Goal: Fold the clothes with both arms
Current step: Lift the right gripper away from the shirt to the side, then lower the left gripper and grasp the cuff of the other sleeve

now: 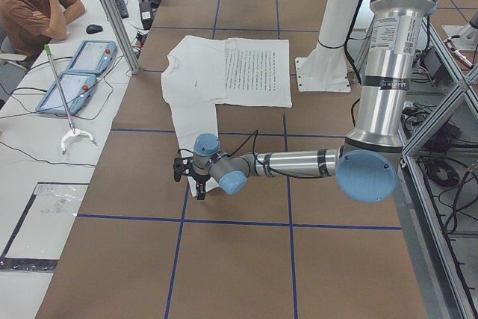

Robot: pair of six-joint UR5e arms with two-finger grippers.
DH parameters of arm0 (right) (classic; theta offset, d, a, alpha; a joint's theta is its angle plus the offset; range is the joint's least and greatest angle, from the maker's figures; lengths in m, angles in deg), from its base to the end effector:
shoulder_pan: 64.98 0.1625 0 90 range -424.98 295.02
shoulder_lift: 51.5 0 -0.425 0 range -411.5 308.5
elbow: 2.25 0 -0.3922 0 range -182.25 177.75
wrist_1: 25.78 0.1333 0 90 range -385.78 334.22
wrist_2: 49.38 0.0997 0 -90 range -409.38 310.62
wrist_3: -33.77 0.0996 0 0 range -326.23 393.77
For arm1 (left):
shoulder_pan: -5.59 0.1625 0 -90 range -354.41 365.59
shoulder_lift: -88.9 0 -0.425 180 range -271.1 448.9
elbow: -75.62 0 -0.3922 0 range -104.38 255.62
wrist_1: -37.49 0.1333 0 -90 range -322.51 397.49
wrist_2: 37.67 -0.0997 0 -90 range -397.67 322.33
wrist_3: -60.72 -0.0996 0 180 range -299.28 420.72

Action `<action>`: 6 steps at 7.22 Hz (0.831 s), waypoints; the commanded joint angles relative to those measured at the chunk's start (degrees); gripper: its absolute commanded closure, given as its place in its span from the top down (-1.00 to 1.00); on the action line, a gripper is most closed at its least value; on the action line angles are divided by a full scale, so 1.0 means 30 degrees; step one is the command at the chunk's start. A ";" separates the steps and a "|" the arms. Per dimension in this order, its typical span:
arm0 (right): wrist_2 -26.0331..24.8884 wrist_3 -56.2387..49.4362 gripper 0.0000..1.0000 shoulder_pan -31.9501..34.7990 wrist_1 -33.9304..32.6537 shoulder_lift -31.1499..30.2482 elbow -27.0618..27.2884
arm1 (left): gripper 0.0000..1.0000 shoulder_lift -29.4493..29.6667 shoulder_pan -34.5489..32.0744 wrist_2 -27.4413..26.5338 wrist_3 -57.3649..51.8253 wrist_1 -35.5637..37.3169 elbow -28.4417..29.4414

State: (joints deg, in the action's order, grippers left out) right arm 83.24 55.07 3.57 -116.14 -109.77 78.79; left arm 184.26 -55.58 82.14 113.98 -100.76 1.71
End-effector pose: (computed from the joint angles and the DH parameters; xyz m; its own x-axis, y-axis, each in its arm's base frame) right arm -0.1966 -0.6805 0.4019 0.6730 -0.1620 0.7217 0.1005 0.9867 0.1278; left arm 0.1951 -0.5281 0.6665 0.6739 -0.1479 -0.7239 0.2634 0.9635 0.0483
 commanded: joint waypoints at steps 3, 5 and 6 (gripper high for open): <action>0.0238 0.0050 0.99 0.0001 0.0001 0.0000 0.0001 | 0.66 -0.0236 0.0030 -0.0296 -0.0030 0.0000 0.0027; 0.0238 0.0107 0.99 0.0001 0.0001 -0.0001 0.0001 | 0.56 -0.0323 0.0030 -0.0297 0.0000 0.0029 0.0027; 0.0238 0.0108 0.99 0.0001 0.0001 -0.0029 0.0001 | 0.45 -0.0353 0.0059 -0.0297 0.0000 0.0000 0.0027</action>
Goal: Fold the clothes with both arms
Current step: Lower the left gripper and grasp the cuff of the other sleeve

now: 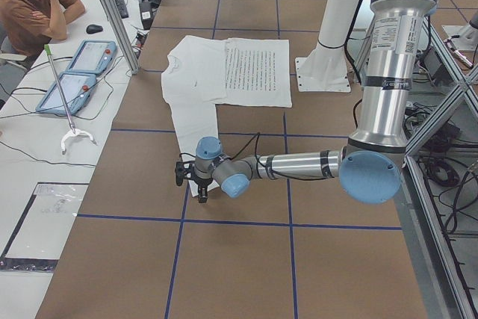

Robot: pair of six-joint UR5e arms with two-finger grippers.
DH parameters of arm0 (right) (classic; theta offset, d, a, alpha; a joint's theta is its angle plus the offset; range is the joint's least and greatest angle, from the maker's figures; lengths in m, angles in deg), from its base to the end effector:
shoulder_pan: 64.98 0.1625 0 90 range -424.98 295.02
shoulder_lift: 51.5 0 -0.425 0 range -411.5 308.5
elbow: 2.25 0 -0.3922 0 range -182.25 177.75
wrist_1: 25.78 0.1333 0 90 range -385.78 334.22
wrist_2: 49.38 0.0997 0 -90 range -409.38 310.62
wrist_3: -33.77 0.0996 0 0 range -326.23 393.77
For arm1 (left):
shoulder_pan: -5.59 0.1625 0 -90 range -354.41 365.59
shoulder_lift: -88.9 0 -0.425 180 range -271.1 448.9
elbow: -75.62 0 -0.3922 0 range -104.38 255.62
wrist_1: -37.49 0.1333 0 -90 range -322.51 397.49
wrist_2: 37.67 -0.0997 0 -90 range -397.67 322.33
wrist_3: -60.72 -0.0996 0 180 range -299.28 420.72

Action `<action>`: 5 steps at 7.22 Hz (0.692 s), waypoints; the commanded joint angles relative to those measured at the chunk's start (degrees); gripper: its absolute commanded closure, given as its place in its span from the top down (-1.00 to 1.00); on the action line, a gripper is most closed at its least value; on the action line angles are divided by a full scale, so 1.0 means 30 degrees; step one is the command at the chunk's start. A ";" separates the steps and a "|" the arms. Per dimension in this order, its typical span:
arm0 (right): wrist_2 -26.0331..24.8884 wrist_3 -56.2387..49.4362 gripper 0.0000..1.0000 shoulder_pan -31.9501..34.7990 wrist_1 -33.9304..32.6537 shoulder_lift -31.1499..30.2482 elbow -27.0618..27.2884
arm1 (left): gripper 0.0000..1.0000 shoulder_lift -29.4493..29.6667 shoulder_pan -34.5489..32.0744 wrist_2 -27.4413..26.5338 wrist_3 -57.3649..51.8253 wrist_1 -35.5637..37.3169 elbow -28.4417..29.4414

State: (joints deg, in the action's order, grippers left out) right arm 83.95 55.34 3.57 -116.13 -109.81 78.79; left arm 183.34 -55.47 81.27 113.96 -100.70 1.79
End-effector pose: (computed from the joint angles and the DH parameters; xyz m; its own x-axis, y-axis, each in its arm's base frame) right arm -0.1973 -0.6797 0.4016 0.6651 -0.1571 0.7301 0.1007 0.9876 0.1208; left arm 0.1911 -0.5215 0.6768 0.6868 -0.1598 -0.7090 0.2692 0.9621 0.0439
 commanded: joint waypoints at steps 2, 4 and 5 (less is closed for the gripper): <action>0.0001 0.0019 0.99 0.0000 0.0000 -0.0016 0.0000 | 0.34 -0.0018 0.0227 -0.0036 0.0004 0.0009 -0.0001; 0.0030 0.0019 0.99 0.0000 0.0000 -0.0016 0.0029 | -0.14 -0.0047 0.0227 -0.0036 0.0004 0.0009 -0.0001; 0.0030 0.0019 0.99 0.0029 0.0000 -0.0016 0.0087 | -0.49 -0.0047 0.0227 -0.0152 0.0004 0.0009 -0.0059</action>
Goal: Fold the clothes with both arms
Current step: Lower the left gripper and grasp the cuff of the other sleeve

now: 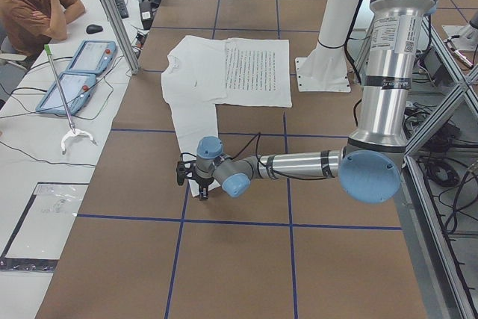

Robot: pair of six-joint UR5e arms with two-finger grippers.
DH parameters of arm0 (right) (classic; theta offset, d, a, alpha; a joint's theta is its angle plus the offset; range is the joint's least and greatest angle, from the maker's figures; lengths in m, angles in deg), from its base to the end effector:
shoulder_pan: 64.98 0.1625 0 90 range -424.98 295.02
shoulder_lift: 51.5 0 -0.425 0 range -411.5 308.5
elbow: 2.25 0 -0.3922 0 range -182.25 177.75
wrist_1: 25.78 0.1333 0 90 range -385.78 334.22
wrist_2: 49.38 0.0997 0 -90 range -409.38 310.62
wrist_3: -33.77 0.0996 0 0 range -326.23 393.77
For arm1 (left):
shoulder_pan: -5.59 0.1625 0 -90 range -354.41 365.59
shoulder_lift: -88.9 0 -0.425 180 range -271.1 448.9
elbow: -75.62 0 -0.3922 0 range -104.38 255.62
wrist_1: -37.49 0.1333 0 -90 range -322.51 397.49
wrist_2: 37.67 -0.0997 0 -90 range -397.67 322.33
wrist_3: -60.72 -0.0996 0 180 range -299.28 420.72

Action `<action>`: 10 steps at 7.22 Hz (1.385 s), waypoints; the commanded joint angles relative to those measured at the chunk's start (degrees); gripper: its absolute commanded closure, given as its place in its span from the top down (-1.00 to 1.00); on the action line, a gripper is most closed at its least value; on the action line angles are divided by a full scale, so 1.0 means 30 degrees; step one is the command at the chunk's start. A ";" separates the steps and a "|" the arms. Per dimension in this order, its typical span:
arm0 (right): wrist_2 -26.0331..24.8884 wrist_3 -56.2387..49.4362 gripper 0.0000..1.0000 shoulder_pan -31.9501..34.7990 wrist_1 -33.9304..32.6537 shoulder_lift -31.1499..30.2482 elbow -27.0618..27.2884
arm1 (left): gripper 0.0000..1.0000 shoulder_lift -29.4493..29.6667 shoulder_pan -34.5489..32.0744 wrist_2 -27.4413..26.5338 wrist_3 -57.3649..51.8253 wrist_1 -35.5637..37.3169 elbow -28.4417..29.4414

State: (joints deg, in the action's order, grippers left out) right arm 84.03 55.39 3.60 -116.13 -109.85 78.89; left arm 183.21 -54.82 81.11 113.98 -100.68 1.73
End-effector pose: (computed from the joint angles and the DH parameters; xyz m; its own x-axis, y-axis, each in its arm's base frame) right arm -0.1969 -0.6794 0.4012 0.6640 -0.1566 0.7311 0.0999 0.9876 0.1208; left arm 0.1963 -0.5186 0.6777 0.6902 -0.1537 -0.7071 0.2600 0.9646 0.0441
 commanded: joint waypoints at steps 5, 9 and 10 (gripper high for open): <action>0.0179 0.0000 0.99 0.0195 -0.0030 -0.0147 0.0200 | -1.00 -0.0265 0.0010 -0.0070 0.0029 0.0205 -0.1819; 0.0266 0.0000 0.99 0.0195 -0.0001 -0.0352 0.0170 | -1.00 0.0751 0.0098 0.1559 0.0351 0.6096 -0.7023; 0.0267 0.0000 0.99 0.0195 -0.0001 -0.0381 0.0170 | -1.00 0.1774 0.0127 0.2064 0.0410 0.8125 -0.8057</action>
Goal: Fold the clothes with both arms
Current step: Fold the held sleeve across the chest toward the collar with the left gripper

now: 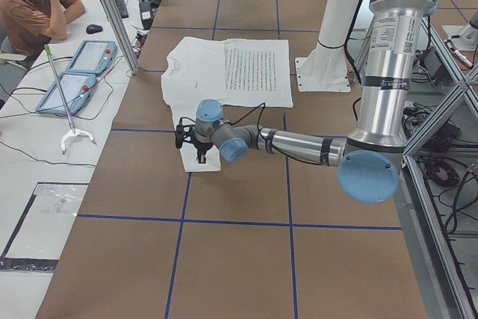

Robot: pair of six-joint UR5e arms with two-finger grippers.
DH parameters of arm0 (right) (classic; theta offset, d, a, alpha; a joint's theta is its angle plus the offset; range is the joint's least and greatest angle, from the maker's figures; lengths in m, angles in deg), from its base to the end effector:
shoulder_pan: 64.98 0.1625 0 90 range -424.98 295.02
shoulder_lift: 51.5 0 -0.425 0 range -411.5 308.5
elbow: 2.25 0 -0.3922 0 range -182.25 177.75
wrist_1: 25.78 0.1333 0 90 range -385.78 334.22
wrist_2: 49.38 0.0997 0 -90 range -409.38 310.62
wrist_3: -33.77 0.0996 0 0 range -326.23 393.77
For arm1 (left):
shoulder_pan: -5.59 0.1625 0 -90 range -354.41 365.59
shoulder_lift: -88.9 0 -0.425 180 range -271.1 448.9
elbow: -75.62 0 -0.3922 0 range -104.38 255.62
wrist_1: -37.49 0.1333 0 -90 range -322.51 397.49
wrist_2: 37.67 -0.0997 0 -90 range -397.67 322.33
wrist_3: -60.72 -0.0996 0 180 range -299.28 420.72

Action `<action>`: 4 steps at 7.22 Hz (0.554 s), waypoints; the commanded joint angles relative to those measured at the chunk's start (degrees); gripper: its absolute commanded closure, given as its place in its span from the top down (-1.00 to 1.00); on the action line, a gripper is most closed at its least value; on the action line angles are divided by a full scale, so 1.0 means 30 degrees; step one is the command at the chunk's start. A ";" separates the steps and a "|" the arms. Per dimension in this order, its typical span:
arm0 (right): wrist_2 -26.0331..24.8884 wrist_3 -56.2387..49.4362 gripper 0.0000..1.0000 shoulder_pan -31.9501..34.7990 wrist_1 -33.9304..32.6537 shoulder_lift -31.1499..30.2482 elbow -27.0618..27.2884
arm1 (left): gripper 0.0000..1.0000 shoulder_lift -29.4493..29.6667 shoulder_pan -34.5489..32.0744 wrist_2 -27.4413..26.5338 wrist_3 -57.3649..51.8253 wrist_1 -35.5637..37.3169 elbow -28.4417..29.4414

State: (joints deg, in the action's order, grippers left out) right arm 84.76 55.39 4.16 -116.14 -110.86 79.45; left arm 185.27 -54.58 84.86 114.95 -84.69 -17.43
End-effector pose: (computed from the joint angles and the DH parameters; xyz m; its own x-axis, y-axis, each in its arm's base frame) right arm -0.1890 -0.6755 0.4081 0.6588 -0.1447 0.7383 0.0941 0.9895 0.1100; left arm 0.2116 -0.5293 0.5173 0.6255 -0.1002 -0.7737 0.2319 0.9708 0.0618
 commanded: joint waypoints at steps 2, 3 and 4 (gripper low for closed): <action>-0.0037 0.0029 0.99 0.0008 0.0029 -0.0104 -0.0015 | -1.00 0.4770 0.1556 0.0937 0.3524 0.4626 -0.1096; -0.0182 0.0058 0.99 0.0008 0.0029 -0.0133 -0.0015 | -1.00 0.6848 0.2323 0.0849 0.5660 0.4865 0.0038; -0.0184 0.0029 0.99 -0.0021 0.0116 -0.0307 -0.0015 | -1.00 0.8986 0.2940 0.0848 0.8059 0.4577 0.1558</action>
State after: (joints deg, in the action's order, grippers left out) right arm 84.36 55.51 4.17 -115.99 -111.35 79.40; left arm 204.74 -48.26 87.46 131.06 -70.94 -17.29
